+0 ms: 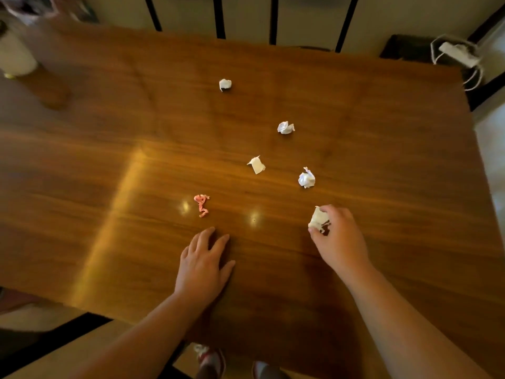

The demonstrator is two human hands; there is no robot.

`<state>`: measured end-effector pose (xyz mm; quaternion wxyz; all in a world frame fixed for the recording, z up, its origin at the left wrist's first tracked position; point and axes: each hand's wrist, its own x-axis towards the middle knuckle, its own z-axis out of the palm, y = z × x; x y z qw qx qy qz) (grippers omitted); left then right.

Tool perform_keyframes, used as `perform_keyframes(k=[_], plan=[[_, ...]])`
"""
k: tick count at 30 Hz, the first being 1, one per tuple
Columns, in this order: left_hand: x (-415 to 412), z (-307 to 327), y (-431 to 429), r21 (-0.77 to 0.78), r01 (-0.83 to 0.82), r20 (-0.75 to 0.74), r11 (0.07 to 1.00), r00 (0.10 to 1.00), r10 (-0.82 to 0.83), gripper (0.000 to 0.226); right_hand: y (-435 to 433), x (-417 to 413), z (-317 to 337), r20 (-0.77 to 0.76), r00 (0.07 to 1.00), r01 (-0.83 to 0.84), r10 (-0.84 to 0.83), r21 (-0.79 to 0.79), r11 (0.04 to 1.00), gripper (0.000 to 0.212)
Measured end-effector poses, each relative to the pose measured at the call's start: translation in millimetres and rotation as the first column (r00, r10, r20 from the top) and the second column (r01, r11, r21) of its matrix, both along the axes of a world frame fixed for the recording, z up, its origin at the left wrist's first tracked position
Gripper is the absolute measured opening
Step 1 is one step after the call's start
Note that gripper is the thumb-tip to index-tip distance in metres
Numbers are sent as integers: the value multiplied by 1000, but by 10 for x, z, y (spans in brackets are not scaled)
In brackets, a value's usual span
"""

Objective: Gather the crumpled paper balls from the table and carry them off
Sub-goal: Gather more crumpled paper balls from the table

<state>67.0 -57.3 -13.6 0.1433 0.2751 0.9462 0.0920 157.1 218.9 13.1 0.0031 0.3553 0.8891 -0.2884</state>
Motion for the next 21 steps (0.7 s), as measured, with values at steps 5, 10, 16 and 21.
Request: perform_keyframes(k=[5,10,16,21], plan=[[-493,-62,61,239,-282,-40,929,953,300,67,-37,-108,-141,47,999,-14,13,31,999,63],[-947,-70,111,190,-337,3,922,939,343,86,-65,-145,-232,7,999,-34,33,53,998,48],[-1158,-114,194,98,-220,-48,970,973,226,64,-84,-145,-271,-25,999,-42,44,77,996,37],[-1145,-169,182,126,-126,-121,984,983,141,40,-81,-185,-230,-16,1000,-6,6,4,1000,37]])
